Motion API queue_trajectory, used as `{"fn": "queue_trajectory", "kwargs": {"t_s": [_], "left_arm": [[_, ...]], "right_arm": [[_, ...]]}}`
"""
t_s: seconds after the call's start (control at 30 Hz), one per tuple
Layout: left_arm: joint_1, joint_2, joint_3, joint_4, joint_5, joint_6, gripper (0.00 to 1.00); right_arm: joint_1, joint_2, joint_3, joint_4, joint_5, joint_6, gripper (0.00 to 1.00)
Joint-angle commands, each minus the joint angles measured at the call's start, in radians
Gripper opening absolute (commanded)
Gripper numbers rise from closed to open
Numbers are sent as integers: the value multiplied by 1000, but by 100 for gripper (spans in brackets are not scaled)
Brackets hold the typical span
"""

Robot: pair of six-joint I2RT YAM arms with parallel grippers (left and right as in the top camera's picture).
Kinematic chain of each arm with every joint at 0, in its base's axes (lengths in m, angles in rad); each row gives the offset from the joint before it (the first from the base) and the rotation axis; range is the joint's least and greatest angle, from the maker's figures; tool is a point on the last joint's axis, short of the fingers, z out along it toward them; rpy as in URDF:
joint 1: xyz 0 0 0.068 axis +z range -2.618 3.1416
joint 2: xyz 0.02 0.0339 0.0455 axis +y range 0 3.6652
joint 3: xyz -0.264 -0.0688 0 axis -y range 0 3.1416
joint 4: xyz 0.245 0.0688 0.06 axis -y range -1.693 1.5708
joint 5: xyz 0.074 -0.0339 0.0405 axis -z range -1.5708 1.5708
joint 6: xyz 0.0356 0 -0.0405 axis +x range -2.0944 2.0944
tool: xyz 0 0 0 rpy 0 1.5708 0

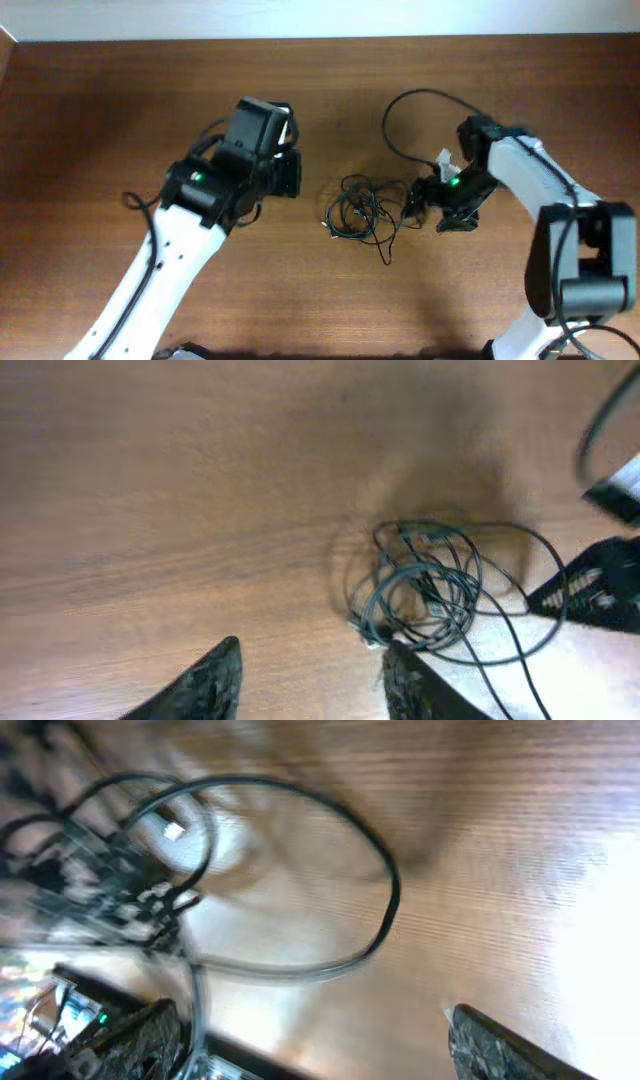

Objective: Untangle cables

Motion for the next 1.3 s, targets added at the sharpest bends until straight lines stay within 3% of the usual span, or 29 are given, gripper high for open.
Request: {"fn": "queue_trajectory", "kwargs": {"t_s": [0.0,0.07,0.17,0.3,0.47,0.67,0.73,0.77,0.8,0.83,0.9,0.97,1.07,1.27], "left_arm": [[16,93,8,2,203,76,49],[19,154,8,2,320,150,49],[18,270,8,11,354,156,49],[18,446,8,76,509,234,51],[17,541,8,189,520,248,53],[-38,642,8,221,516,264,52],[-61,668,8,227,515,293,43],[-72,671,8,232,511,300,29],[-85,671,8,247,482,300,5],[-88,671,8,256,466,299,0],[-83,671,8,258,446,279,0],[-63,663,9,258,367,180,0],[-18,649,14,261,369,107,0],[1,649,14,235,380,85,0]], "right_arm": [[-33,-81,98,-106,-28,-84,87],[-44,-88,118,-159,-40,-93,86],[-44,-88,117,-192,-88,-160,75],[-44,-88,116,-192,-91,-160,74],[-44,-88,47,-158,-91,-149,74],[-43,-88,-15,-111,-106,-150,74],[-43,-88,-15,-112,-106,-150,74],[-43,-88,-15,-115,-106,-150,74],[-43,-88,-15,-116,-106,-150,74],[-43,-88,-16,-119,-106,-149,74],[-43,-88,-22,-121,-108,-149,74],[-43,-88,-34,-119,-121,-150,73],[-43,-88,-53,-95,-135,-149,73],[-29,-88,-113,-33,-197,-149,66]]}}
